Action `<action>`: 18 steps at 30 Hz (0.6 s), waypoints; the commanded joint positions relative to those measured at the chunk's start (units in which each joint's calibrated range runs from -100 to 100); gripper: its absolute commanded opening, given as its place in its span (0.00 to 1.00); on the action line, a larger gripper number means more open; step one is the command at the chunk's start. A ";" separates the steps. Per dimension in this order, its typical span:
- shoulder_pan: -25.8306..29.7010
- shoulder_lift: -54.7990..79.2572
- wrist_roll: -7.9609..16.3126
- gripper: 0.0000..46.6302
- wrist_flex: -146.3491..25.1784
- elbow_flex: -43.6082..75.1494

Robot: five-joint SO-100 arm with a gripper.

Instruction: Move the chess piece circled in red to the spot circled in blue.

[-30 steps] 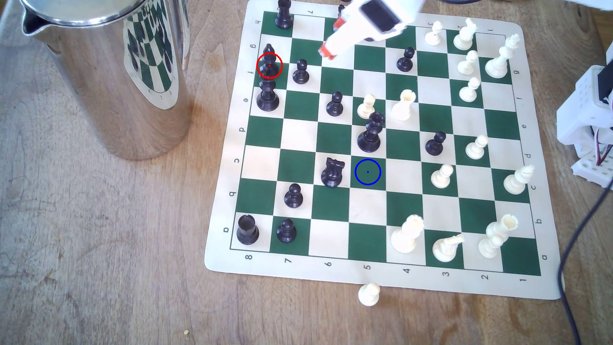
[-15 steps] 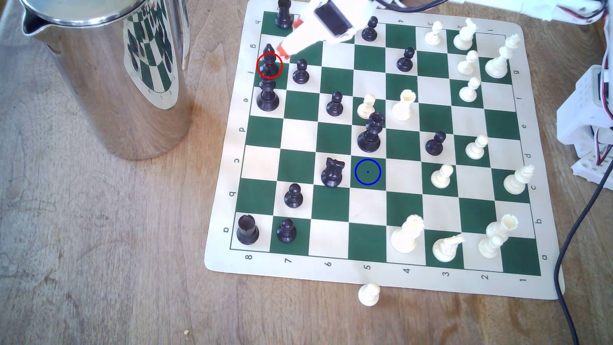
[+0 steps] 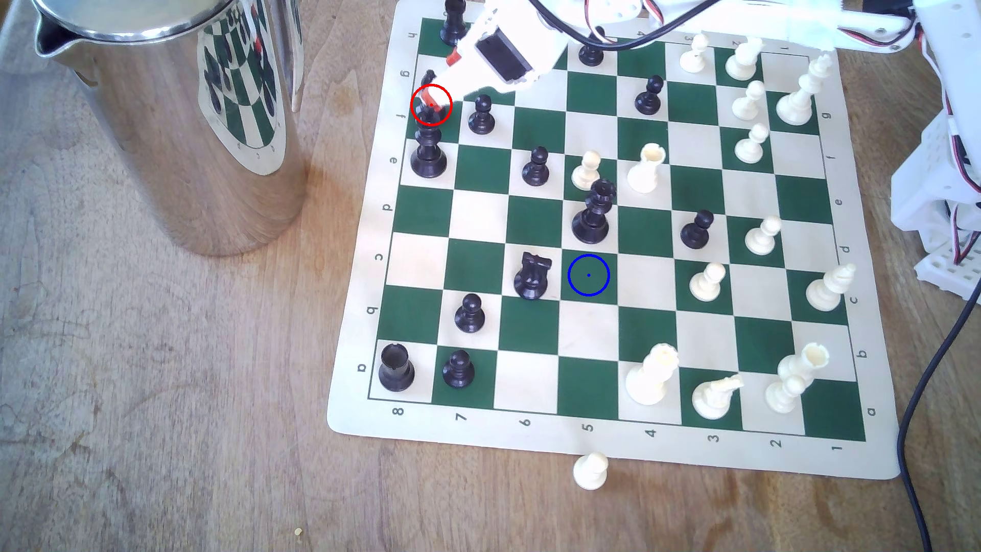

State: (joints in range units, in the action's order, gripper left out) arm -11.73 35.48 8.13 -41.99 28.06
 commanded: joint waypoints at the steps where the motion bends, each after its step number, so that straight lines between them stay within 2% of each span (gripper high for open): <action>1: -0.83 -1.53 0.39 0.39 1.62 6.66; 18: 0.11 1.53 1.37 0.39 3.17 6.84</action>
State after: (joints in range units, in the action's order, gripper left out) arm -12.24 38.92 9.16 -40.16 29.42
